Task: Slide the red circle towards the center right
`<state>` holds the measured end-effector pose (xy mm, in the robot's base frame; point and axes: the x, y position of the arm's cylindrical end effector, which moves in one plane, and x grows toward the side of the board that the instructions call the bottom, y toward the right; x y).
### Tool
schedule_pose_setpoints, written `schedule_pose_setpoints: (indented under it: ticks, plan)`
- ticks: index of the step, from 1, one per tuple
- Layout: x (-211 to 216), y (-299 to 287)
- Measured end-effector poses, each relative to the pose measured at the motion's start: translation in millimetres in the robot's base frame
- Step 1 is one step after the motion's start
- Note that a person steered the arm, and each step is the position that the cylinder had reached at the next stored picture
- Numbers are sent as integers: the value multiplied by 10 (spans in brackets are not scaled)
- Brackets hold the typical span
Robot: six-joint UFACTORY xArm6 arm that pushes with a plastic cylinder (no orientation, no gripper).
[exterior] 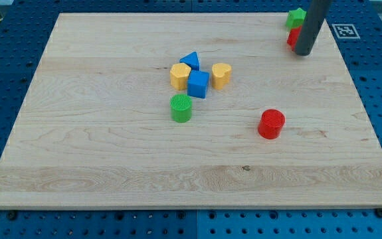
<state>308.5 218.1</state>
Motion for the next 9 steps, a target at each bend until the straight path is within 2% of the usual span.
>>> schedule_pose_setpoints:
  ticks: [1,2,5,6,7,9]
  plan:
    - [-184,0]
    - [137,-13]
    - [2051,31]
    - [2541,-119]
    - [2482,-1059]
    - [2203,-1230]
